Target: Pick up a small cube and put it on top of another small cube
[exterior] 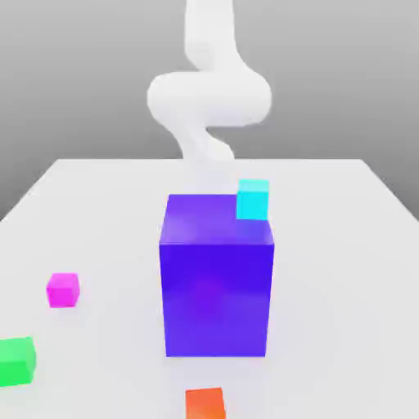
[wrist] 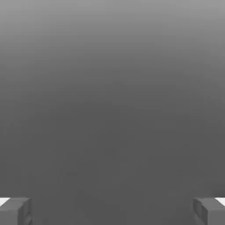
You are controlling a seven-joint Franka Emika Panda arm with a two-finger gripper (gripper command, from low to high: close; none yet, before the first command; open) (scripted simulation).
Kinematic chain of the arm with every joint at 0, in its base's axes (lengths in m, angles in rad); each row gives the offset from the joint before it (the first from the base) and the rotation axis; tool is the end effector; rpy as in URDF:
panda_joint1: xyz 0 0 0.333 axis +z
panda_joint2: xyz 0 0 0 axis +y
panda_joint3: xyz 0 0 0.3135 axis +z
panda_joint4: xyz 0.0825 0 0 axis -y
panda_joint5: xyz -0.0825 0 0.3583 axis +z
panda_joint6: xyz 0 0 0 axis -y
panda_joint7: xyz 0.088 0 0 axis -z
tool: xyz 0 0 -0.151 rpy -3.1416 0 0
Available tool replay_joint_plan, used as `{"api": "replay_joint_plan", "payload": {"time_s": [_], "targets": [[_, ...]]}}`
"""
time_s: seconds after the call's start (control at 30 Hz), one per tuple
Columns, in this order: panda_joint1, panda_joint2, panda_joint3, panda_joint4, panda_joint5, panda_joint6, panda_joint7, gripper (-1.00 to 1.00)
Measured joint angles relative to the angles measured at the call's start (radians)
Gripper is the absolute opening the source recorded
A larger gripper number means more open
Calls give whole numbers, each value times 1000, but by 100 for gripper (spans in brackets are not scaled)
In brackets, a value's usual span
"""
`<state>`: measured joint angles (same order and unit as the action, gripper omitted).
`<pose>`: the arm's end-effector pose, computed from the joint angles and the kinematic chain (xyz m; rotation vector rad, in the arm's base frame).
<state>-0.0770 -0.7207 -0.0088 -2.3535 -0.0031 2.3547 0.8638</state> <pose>0.3822 -0.0339 0.6279 -2.4109 1.2372 -0.9446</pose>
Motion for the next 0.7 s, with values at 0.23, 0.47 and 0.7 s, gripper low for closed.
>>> {"api": "replay_joint_plan", "payload": {"time_s": [0.23,0.47,0.7], "targets": [[-209,264,-69,-167,-38,179,230,0],[-395,523,-168,-331,-51,354,436,0],[-537,782,-240,-462,67,531,518,0]]}}
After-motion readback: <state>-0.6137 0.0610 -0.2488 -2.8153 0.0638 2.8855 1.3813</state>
